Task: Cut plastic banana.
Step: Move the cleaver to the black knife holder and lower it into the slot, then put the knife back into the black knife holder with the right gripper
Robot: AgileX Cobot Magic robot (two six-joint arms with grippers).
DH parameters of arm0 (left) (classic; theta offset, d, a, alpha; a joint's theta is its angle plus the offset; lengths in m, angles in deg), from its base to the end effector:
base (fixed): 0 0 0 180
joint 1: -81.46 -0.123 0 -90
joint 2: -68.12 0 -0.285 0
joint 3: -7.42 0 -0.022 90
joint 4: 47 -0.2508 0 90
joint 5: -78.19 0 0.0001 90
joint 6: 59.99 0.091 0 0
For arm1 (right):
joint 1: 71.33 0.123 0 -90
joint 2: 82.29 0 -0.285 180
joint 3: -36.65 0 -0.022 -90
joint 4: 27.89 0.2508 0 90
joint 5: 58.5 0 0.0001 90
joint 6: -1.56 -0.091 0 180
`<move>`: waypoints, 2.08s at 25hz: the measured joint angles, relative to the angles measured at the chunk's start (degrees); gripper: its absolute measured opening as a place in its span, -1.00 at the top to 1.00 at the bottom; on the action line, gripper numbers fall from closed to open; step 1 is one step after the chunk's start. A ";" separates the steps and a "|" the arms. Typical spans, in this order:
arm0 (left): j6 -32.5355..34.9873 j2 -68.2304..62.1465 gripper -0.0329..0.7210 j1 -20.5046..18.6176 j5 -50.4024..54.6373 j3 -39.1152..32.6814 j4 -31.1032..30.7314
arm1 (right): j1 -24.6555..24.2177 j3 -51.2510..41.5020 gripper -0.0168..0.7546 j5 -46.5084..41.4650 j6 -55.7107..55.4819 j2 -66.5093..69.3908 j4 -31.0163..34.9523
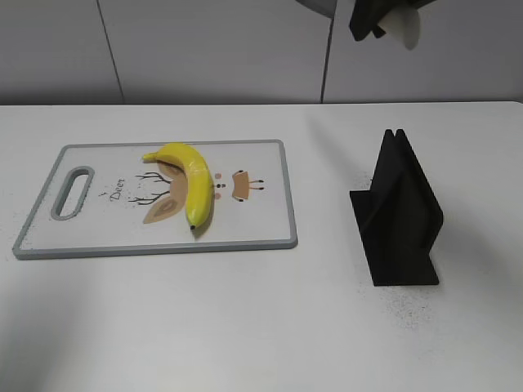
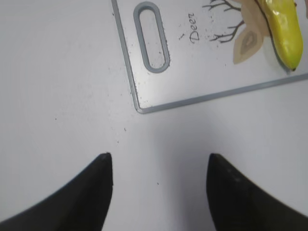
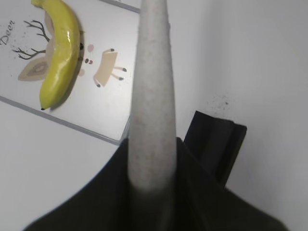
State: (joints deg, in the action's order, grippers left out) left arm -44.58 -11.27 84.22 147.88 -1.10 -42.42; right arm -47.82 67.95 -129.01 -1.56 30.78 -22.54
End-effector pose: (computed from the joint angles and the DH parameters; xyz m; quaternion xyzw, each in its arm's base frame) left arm 0.2313 -0.0180 0.3504 0.1485 0.9689 -0.0178 0.1972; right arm 0.3626 0.1665 0.3626 -0.1672 0.9553 0.1003 0.2222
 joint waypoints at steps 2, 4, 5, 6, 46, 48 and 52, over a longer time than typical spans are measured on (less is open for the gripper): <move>-0.16 4.34 -0.66 0.00 0.07 -3.53 0.00 | 0.00 -3.22 0.54 0.00 -1.21 -2.48 -0.86; -0.33 9.09 -0.65 0.00 0.11 -7.07 0.00 | 0.00 -5.92 0.54 0.00 -2.01 -4.85 -1.66; -0.38 11.52 -0.65 0.00 0.10 -8.41 0.00 | 0.00 -7.08 0.54 0.00 -2.40 -5.95 -1.85; -0.52 13.59 -0.65 0.00 0.10 -9.98 0.00 | 0.00 -8.54 0.54 0.00 -2.78 -7.53 -1.98; -8.00 71.91 -0.65 0.00 -7.03 -41.90 0.24 | 0.00 -55.29 0.54 21.00 -19.15 -33.02 -4.66; -8.07 71.91 -0.65 0.00 -7.38 -41.90 0.24 | 0.00 -55.36 0.54 21.43 -19.31 -32.75 -4.66; -8.09 71.91 -0.65 0.00 -7.48 -41.90 0.19 | 0.00 -55.68 0.54 22.95 -20.13 -32.24 -4.87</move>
State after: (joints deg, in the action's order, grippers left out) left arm -52.67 60.64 84.22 140.40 -43.00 -42.23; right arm -47.82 12.26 -106.07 -21.69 -1.46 -27.41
